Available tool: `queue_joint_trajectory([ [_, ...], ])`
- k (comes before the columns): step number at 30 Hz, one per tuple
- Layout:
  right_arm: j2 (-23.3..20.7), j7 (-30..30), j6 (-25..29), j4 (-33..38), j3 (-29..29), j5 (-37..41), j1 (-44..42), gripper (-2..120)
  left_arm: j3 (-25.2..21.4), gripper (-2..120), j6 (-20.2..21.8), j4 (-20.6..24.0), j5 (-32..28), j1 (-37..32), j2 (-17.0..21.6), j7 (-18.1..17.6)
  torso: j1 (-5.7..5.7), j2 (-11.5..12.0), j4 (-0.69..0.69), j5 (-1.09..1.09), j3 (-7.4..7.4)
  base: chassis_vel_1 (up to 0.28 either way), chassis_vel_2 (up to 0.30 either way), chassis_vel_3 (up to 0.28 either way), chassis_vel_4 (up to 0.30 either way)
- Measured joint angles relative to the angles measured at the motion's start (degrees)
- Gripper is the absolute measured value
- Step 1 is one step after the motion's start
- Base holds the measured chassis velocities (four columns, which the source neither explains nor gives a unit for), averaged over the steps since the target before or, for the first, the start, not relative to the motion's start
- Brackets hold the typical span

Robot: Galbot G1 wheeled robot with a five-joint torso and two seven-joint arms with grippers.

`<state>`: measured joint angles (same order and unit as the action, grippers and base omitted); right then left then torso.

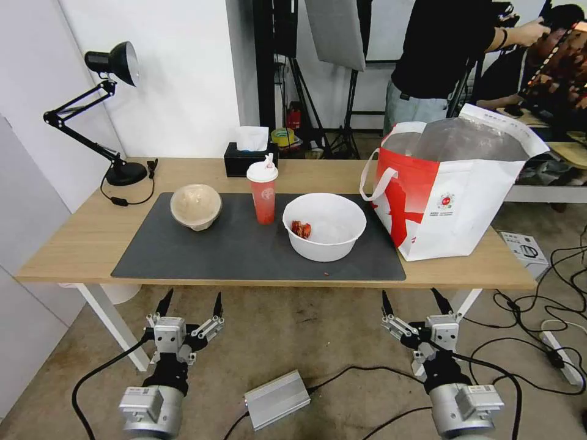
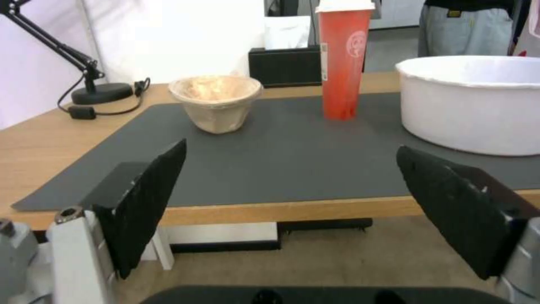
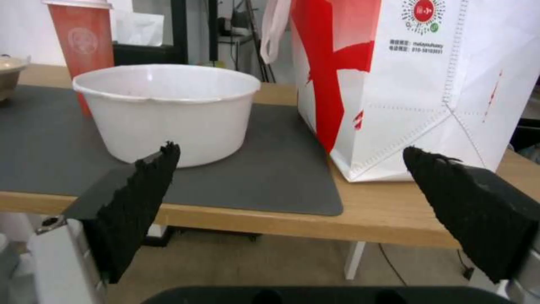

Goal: Pick up the trash from the table and place it into the takeout bag.

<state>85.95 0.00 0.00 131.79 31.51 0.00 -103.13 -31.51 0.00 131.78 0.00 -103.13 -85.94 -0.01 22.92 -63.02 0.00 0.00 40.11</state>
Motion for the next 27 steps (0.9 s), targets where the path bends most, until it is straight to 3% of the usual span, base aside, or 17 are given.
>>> queue_joint_trajectory([
  [27, -1.5, 0.7, -0.5, 0.2, -0.3, 0.3, 0.0, 100, 0.6, 100, -0.1, 0.2, 0.0, -0.1, -0.4, -1.2, 0.0, 0.0, -0.01, 0.02, 0.0, 0.0, 0.0, 0.0, 0.0],
])
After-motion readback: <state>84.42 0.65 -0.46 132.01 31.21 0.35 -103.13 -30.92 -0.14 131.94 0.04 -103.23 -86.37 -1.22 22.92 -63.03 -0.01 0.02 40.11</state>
